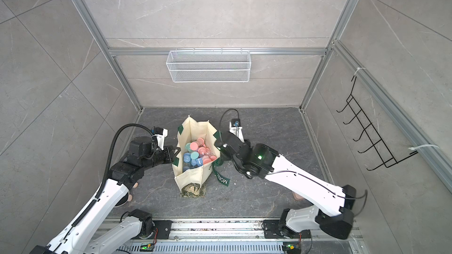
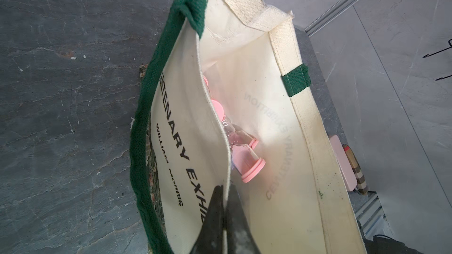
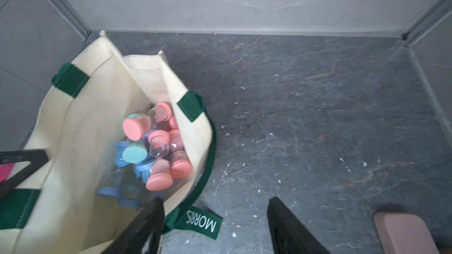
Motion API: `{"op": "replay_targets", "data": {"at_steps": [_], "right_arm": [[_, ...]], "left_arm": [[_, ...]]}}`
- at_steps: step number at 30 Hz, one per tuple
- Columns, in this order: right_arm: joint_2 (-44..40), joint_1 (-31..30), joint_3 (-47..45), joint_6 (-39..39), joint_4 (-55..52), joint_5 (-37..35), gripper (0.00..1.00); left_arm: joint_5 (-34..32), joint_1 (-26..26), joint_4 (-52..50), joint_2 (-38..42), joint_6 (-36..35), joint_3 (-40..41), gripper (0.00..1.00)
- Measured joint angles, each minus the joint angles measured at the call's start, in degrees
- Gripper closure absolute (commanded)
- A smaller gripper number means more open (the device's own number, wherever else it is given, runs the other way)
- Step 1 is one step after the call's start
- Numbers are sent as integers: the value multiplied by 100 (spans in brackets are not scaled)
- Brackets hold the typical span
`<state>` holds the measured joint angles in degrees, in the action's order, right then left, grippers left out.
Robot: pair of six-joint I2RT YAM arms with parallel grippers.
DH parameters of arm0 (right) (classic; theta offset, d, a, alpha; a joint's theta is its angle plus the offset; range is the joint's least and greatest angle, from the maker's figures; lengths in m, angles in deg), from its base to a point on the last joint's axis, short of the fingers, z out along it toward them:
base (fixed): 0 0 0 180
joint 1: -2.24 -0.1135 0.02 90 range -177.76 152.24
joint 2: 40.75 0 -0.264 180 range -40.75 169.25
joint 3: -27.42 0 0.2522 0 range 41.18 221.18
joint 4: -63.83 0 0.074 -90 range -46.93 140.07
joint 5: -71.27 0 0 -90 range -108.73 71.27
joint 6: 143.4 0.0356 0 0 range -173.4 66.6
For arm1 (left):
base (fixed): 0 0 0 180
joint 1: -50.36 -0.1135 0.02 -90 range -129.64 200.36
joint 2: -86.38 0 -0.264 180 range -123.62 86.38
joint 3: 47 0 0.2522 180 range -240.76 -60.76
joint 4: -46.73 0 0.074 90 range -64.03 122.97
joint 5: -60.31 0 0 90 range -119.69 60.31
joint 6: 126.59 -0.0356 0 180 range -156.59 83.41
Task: Put the hourglass into the canvas bag
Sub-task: Reset both arms
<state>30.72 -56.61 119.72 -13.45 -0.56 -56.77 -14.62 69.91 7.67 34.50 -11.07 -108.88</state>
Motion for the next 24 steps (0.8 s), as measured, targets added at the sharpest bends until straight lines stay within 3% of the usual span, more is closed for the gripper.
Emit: {"op": "replay_targets", "data": {"at_steps": [6,9,13,17,19,22,24], "right_arm": [[-767,0,-949,684,-455,-741,30],[-1023,-2,-1386,1016,-595,-979,29],[-1585,-2,-1956,1198,-590,-1180,27],[-1867,-2,-2190,1152,-435,-1425,23],[-1690,-2,-2197,1152,-426,-1668,21],[-984,0,-2028,1523,-846,-2114,0],[-350,-2,-1790,2070,-1416,-2459,0]], "left_arm": [[-4,0,0,0,0,2,98],[-46,0,-2,0,0,2,77],[-118,2,7,7,15,4,31],[-262,4,-20,7,26,-4,1],[-361,7,-94,7,11,-66,0],[-573,7,-315,9,-42,-323,0],[-761,7,-450,15,-122,-595,0]]}}
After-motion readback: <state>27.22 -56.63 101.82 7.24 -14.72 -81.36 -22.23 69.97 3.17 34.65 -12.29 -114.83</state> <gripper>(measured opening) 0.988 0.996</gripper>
